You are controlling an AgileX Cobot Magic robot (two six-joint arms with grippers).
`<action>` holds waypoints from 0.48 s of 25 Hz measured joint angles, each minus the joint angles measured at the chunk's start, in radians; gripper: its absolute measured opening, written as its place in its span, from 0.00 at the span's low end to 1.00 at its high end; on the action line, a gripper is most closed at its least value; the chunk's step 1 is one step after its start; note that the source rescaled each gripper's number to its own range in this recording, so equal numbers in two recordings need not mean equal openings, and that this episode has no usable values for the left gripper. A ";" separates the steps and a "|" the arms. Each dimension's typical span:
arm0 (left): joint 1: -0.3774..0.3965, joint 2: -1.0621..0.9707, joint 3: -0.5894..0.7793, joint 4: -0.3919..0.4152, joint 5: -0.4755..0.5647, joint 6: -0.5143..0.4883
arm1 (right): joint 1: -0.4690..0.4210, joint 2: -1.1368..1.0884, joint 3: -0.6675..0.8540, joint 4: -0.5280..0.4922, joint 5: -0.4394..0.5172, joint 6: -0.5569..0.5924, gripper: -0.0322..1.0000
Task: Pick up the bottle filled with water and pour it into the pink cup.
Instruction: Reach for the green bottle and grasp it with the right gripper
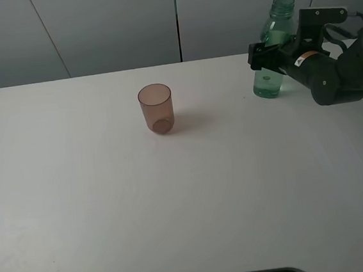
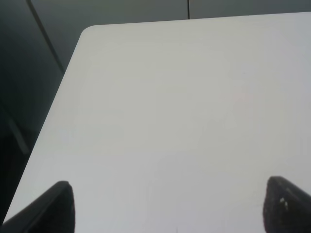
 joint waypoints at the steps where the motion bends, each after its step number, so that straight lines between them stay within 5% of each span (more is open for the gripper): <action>1: 0.000 0.000 0.000 0.000 0.000 -0.002 | 0.000 0.000 -0.001 0.000 0.000 -0.002 0.52; 2: 0.000 0.000 0.000 0.000 0.000 -0.004 | 0.000 0.000 -0.002 -0.002 0.000 -0.002 0.18; 3: 0.000 0.000 0.000 0.000 0.000 -0.004 | 0.003 0.000 -0.002 -0.001 0.000 -0.008 0.10; 12: 0.000 0.000 0.000 0.000 0.000 -0.004 | 0.003 0.000 -0.002 0.001 0.000 -0.015 0.09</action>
